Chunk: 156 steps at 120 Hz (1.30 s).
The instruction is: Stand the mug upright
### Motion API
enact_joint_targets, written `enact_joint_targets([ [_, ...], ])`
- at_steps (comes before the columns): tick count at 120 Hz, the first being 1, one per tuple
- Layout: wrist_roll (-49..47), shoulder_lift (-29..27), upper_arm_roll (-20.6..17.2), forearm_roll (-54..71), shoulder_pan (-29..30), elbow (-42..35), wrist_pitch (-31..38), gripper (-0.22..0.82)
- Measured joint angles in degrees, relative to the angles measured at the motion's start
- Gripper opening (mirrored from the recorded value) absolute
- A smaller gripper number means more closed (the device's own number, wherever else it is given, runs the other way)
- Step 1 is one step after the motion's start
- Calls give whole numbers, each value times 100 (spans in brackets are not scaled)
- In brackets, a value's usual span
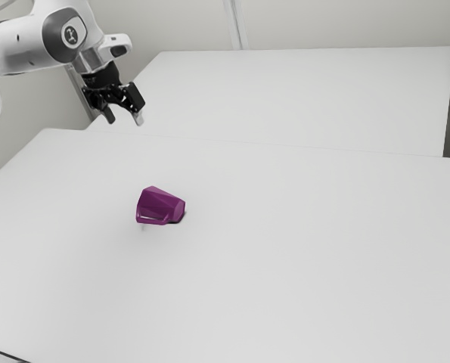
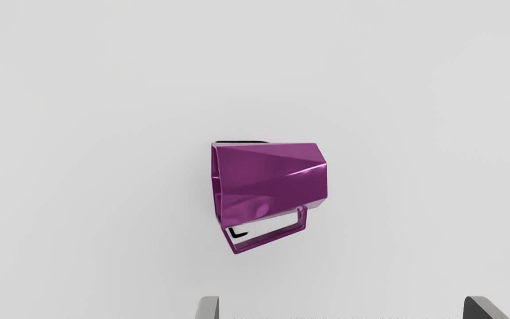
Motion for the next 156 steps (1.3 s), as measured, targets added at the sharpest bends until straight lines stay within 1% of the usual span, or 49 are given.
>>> enact_joint_targets([
  [20, 20, -12, 8, -11, 7, -83, -31, 60],
  [38, 37, -220, 35, -91, 67, -498, -48, 60],
  [45, 50, -358, 164, -295, 84, -729, -53, 60],
  [55, 158, -420, 566, -901, 150, -1002, -61, 60],
  [60, 245, -393, 692, -1201, 274, -1094, -63, 60],
  [70, 455, -154, 789, -1738, 500, -1164, -68, 60],
  [85, 791, 310, 876, -2328, 481, -1173, -56, 60],
  [119, 1516, 1353, 894, -3052, 889, -899, -36, 60],
  [140, 1920, 1708, 882, -3539, 913, -859, -15, 60],
  [156, 2239, 1788, 867, -4048, 922, -911, -31, 60],
])
